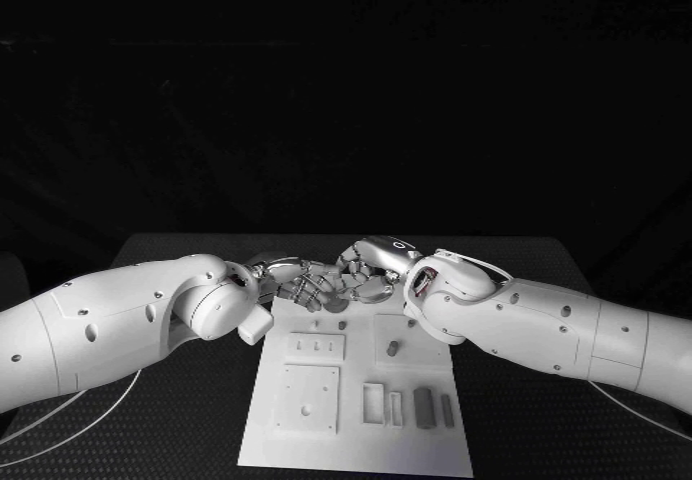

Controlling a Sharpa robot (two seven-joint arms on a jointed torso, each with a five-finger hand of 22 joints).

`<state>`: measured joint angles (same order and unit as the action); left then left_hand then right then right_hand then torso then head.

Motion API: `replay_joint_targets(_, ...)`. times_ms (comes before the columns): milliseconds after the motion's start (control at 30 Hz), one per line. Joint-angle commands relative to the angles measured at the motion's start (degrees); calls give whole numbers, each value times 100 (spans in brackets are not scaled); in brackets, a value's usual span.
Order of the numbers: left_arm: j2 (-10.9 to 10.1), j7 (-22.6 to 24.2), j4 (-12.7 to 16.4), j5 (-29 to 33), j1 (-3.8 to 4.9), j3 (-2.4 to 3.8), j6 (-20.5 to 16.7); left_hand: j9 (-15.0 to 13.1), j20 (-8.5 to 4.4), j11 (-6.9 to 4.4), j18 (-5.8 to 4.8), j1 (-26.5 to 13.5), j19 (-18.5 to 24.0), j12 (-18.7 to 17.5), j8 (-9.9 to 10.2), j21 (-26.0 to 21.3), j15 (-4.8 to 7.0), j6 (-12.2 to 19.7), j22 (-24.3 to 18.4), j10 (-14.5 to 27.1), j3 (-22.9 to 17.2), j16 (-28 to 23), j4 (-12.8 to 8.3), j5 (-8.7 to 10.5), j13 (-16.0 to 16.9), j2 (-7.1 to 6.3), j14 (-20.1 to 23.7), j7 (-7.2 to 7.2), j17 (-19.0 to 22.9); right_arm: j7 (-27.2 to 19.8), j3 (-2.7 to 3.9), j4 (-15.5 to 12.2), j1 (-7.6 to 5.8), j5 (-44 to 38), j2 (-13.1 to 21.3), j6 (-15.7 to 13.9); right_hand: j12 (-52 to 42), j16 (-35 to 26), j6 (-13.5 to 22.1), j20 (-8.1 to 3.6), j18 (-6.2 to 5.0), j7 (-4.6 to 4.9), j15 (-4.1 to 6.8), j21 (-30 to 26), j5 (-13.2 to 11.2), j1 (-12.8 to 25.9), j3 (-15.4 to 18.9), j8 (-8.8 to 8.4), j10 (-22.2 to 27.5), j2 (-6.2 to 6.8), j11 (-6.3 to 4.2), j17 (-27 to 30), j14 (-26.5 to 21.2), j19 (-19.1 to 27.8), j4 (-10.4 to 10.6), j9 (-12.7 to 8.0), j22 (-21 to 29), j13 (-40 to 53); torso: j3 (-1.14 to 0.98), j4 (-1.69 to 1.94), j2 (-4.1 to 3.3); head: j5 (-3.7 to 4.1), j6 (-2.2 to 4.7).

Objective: Assemble the parts on the task board

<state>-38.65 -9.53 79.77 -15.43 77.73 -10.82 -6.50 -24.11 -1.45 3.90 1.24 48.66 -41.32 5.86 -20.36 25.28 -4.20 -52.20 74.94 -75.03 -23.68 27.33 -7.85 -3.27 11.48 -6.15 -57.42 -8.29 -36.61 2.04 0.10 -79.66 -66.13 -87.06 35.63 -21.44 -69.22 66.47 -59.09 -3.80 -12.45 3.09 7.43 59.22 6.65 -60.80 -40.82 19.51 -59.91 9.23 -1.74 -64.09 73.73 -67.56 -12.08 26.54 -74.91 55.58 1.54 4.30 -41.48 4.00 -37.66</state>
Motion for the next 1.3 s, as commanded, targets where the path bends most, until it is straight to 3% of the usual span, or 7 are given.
replay_joint_targets(33, 18, -20, 4, -75, 6, 2, 118, -6, -4, 22, 36, 19, 31, -33, 30, 8, -8, 16, 117, 20, -16, 19, -10, 29, 10, 73, 30, 0, -9, -1, 2, -44, 1, -73, -17, -32, 12, 20, -205, 1, -255, 143, 39, 10, -5, -12, -39, 71, -39, 54, -2, -6, 19, -36, 11, 260, -46, -7, 4, 2, 1, -2, -12)
replay_joint_targets(733, 66, -65, -34, -98, 3, -3, 173, -17, -2, 19, 40, 89, 34, -42, 35, 19, -7, 4, 120, 12, -33, 32, -58, 26, 30, 118, 26, 3, -21, -8, 3, -124, 3, -77, -71, -38, 17, 17, -202, -7, -255, 143, 40, 7, 14, -16, -51, 67, -45, 62, -3, -5, 27, -47, 19, 268, -42, -9, 0, -1, 3, 1, -30)
replay_joint_targets(1300, 81, -74, -33, -99, 3, -3, 203, -41, -6, 2, 34, 268, 27, -56, 41, 42, 1, -42, 118, -19, -87, 62, -204, -7, 77, 284, 12, 20, -42, -8, 3, -83, 3, -77, -138, -2, 20, 14, -198, -10, -255, 144, 40, 4, 18, -15, -54, 63, -47, 67, -2, -4, 29, -51, 22, 272, -41, -10, 4, 2, 3, 18, -48)
